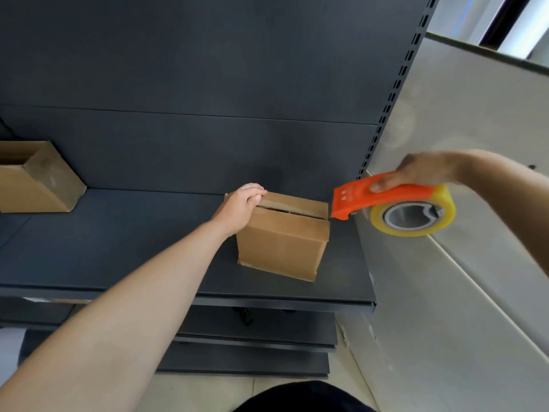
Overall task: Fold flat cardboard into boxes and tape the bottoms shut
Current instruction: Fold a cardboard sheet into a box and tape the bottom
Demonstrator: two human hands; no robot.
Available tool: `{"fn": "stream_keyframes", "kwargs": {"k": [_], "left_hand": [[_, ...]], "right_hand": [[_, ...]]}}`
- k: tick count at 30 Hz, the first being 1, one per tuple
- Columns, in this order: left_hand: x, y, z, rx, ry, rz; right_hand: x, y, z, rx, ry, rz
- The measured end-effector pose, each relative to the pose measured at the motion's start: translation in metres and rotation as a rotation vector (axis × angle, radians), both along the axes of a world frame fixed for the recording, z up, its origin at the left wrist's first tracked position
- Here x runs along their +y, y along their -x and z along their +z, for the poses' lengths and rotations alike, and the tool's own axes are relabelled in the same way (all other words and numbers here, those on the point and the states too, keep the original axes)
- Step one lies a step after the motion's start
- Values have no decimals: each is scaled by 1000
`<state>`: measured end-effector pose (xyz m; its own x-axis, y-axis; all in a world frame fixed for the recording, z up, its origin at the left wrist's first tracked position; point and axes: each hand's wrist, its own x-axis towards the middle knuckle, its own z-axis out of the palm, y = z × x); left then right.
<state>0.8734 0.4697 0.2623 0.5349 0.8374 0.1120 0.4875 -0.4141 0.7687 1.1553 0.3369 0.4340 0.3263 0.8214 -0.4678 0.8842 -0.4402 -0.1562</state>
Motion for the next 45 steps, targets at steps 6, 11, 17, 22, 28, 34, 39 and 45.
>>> {"fn": "stream_keyframes", "kwargs": {"k": [6,11,17,22,28,34,39,45], "left_hand": [[-1,-3,1,30,-7,10],[-2,-4,0,35,-16,25],[-7,-6,1,19,-16,47],[-8,-6,0,34,-12,56],[-11,-7,2,26,-25,62],[-8,-8,3,36,-16,73],[-11,-7,5,31,0,68],[-13,-7,7,43,24,80]], "right_hand": [[-34,-45,8,-12,-3,-77],[-34,-56,-13,-61,20,-120],[-15,-43,-58,-101,99,-86],[-6,-26,-73,-131,121,-41],[12,9,-93,-75,84,15],[14,25,-93,-199,36,17],[18,32,-121,-249,-142,-94],[32,25,-153,-89,-20,-165]]}}
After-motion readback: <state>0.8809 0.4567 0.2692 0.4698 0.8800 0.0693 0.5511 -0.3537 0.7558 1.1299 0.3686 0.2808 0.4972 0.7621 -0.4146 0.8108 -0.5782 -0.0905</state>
